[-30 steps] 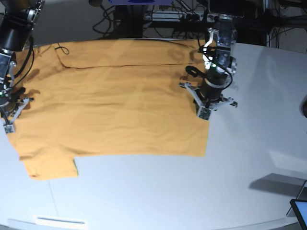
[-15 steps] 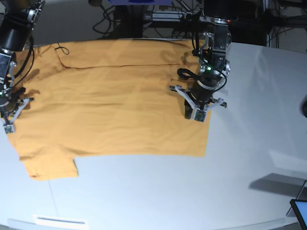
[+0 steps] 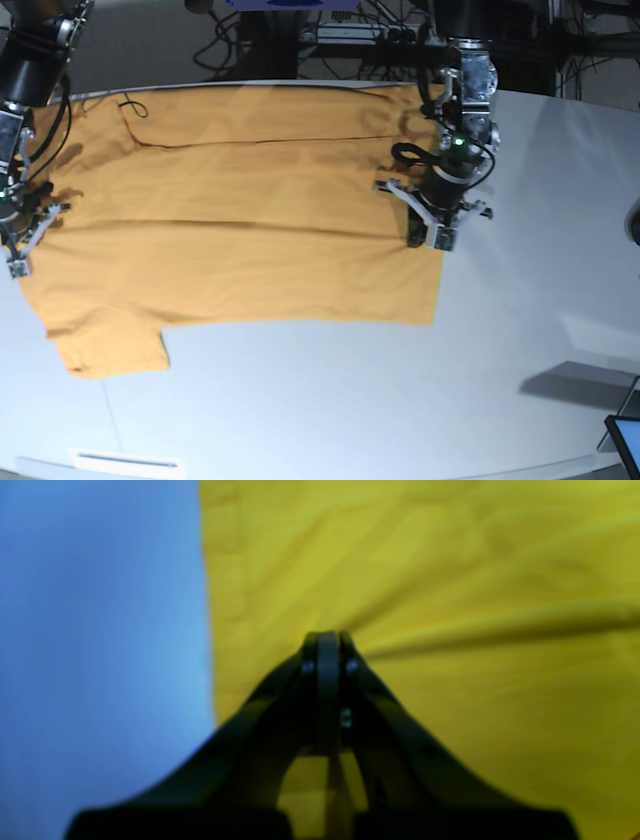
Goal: Fold the T-shirt properly
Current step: 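Pull the held side edges with both grippers toward the left gripper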
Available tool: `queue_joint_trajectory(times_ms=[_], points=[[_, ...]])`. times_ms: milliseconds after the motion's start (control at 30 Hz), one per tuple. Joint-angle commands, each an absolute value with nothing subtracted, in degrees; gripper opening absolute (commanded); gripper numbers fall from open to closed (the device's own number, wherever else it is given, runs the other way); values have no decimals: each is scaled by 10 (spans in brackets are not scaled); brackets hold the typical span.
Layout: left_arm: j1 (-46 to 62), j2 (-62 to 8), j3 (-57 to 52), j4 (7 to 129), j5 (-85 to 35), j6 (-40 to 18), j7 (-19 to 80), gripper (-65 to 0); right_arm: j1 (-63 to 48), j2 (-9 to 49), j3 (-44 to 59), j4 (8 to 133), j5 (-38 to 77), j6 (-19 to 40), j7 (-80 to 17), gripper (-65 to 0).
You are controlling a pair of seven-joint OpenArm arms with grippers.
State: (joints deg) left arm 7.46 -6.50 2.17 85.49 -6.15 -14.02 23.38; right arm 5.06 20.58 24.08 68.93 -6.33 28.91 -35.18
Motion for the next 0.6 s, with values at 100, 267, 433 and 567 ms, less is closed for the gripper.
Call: queue_joint_trajectory(times_ms=[100,267,433,567], points=[[91,-76,13,849,-33,-124,291,-650,28,183,238,726,-82,313,-417,-650],[87,-86,12,847,-33,-124,291,-650,28,165,237,763,-82,307,-432,-650],[86,-98,12,846,-33,-124,291,-650,31,167,237,774,-82,296,-436,-647],[86,-107,12,846,-34,-124,291,-650,26,167,237,811,-82,298,-437,-624]])
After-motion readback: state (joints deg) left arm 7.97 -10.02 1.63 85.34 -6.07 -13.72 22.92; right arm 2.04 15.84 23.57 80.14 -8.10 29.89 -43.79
